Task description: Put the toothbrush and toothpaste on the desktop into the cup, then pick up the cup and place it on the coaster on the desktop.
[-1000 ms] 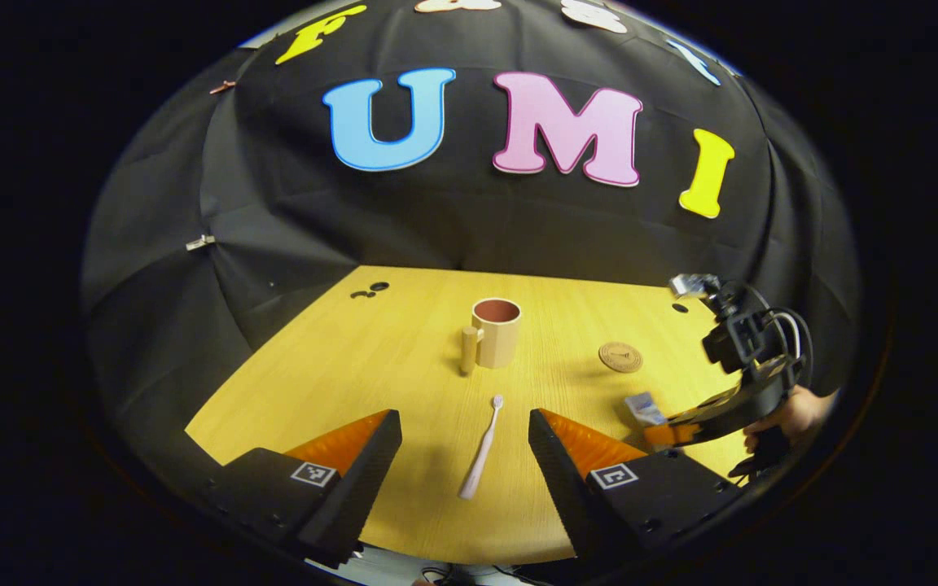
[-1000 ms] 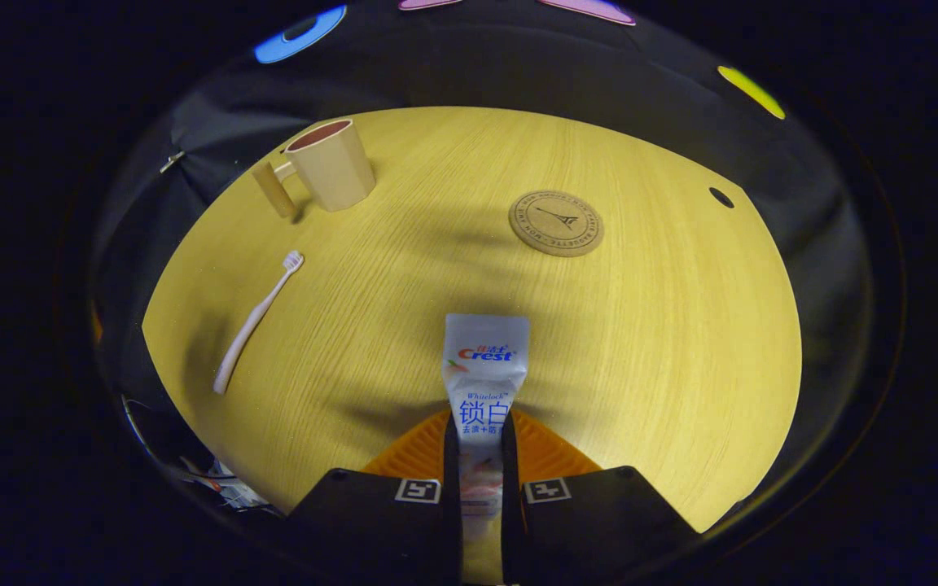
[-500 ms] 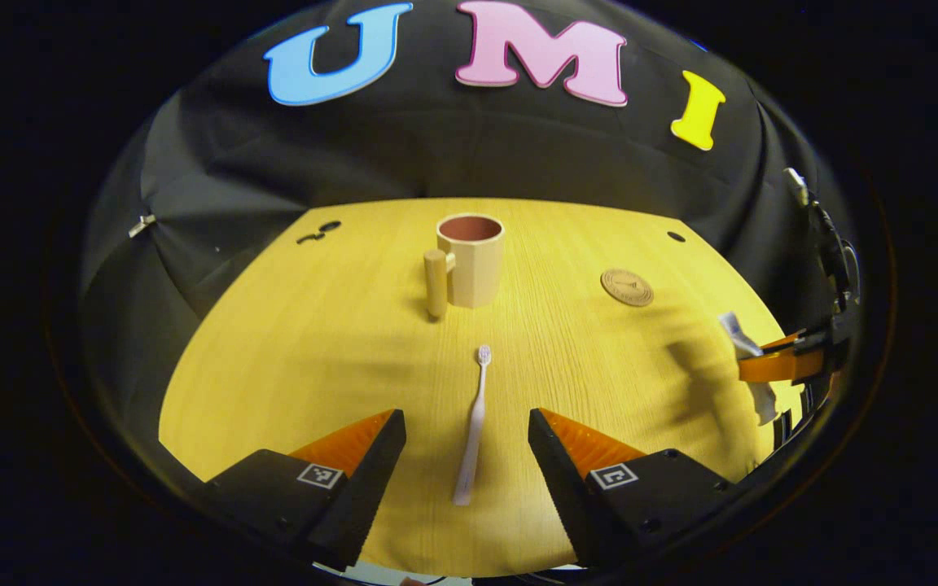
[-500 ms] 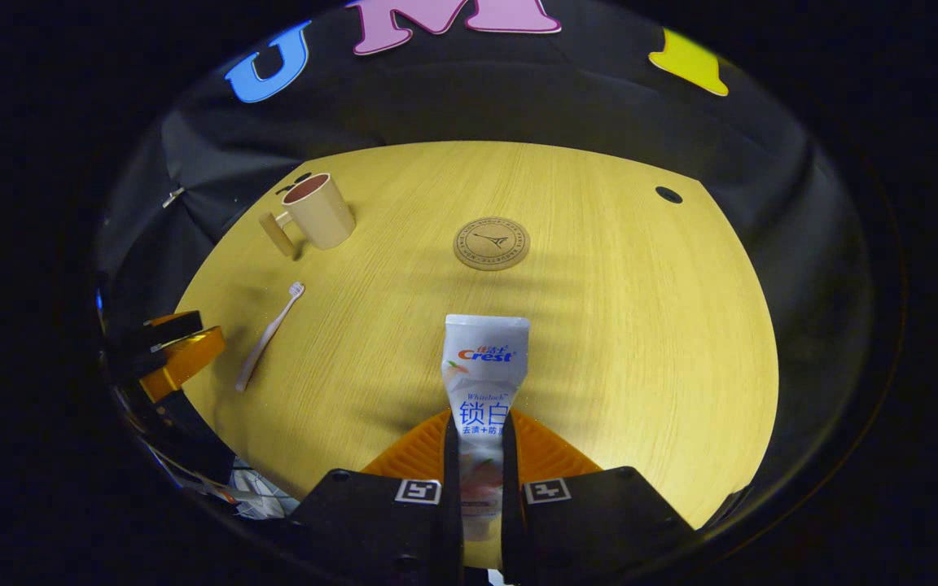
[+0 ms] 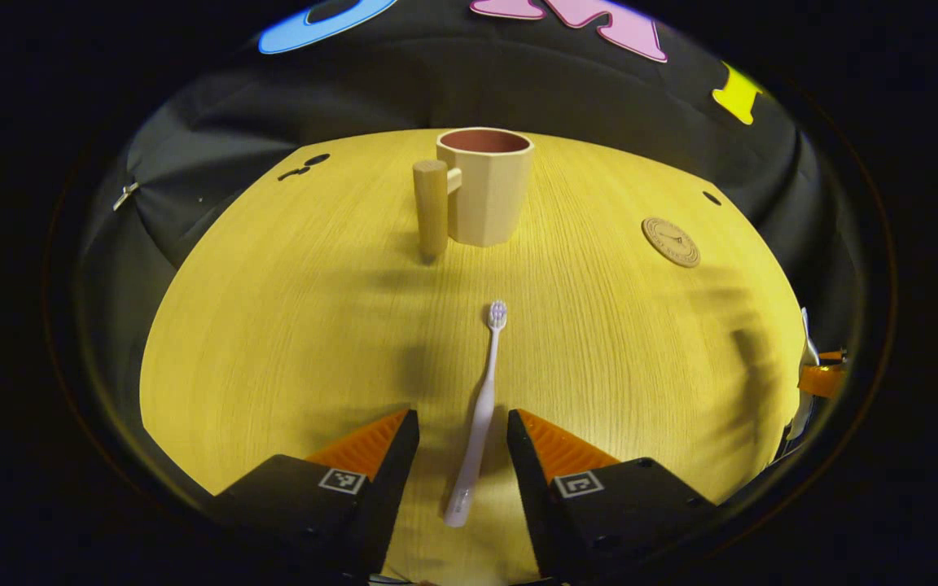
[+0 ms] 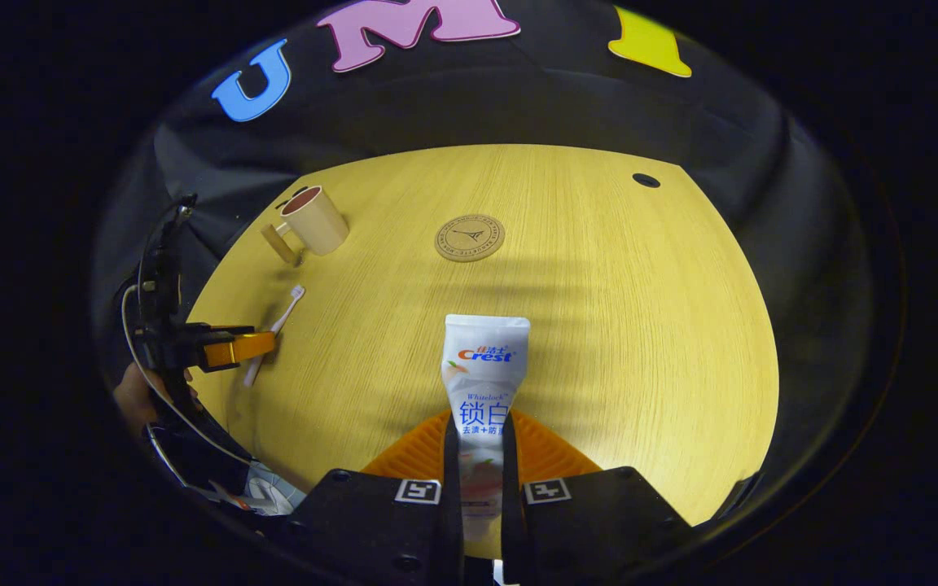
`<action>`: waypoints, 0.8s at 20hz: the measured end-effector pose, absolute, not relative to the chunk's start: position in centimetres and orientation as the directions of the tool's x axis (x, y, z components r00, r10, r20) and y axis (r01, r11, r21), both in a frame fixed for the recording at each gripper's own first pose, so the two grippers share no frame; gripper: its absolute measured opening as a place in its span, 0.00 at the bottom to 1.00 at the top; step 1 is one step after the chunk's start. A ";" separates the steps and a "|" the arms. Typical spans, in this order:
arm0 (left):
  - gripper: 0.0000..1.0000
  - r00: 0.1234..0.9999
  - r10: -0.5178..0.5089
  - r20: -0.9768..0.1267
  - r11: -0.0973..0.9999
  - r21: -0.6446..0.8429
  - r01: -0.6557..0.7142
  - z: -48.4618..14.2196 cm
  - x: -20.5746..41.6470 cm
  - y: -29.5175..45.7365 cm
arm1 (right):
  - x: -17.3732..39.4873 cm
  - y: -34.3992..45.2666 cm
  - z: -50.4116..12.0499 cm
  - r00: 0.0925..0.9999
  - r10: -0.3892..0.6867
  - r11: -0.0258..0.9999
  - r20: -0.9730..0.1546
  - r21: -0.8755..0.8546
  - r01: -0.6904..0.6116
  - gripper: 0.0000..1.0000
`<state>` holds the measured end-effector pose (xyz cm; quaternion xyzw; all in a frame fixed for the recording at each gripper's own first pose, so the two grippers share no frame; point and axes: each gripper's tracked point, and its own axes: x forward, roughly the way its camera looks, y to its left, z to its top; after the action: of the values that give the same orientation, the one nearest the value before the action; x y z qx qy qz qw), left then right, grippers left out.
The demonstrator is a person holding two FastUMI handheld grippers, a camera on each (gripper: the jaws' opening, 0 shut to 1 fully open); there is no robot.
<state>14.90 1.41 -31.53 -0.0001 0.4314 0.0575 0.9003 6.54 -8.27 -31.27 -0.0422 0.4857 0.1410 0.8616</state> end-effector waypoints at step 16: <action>0.06 0.534 0.071 -0.842 0.994 0.016 -0.106 -31.8 14.9 0.3 | 12.6 -3.2 -28.0 0.531 0.295 0.923 -0.794 0.094 -0.372 0.22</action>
<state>14.94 0.34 -31.80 -0.0184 0.4799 0.0505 0.8757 12.63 -3.18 -28.03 -0.0434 0.4449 0.1910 0.8739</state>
